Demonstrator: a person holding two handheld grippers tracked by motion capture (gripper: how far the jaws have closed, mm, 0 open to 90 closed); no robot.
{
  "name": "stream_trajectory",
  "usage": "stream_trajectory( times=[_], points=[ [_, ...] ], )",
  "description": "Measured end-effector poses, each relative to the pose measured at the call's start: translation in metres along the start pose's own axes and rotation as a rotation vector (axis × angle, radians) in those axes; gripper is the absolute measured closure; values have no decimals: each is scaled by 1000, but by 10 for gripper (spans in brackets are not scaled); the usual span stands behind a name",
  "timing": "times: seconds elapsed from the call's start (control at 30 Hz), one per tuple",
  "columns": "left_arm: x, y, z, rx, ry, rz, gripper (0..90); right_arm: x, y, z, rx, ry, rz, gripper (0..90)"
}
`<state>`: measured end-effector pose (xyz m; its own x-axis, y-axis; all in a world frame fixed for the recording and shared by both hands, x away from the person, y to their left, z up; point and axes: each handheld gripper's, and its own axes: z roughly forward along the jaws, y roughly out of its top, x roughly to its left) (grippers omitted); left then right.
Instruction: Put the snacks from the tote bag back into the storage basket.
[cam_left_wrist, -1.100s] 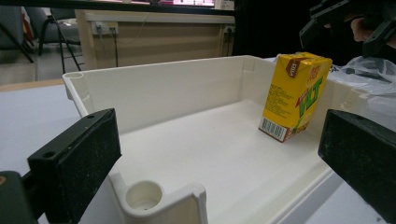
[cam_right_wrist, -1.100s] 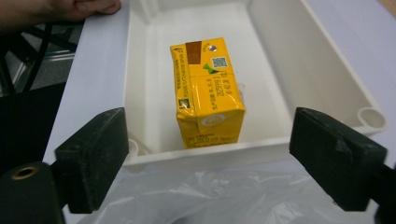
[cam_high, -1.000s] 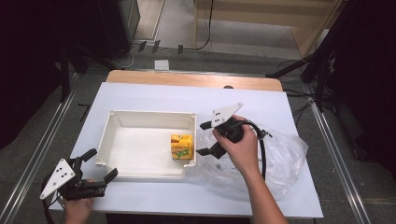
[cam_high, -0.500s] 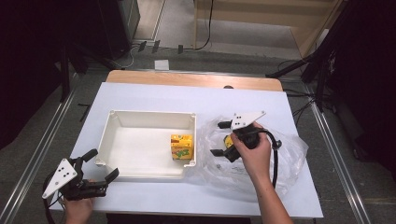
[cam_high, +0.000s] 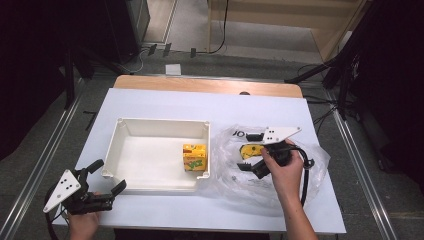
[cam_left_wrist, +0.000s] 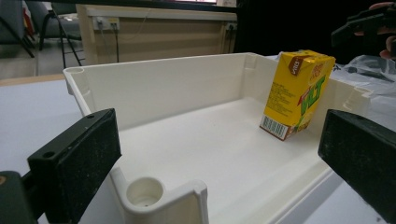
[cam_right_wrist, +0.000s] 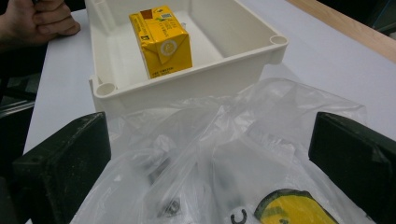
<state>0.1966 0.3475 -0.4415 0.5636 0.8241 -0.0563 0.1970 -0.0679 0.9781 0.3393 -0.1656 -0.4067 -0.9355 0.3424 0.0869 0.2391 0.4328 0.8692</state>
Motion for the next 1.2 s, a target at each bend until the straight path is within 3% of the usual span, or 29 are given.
stream_trajectory(
  times=[0.17, 0.8, 1.2],
  points=[
    [0, 0, 0, 2, 0, 2, 0, 3, -10, -5, 6, -29, -7, 0],
    [3, 0, -3, -20, -3, -21, 0, 5, -38, -35, -41, -85, 55, 8],
    [2, 0, -3, -16, -7, -13, 0, 9, -60, -57, -66, -122, 87, 26]
  ],
)
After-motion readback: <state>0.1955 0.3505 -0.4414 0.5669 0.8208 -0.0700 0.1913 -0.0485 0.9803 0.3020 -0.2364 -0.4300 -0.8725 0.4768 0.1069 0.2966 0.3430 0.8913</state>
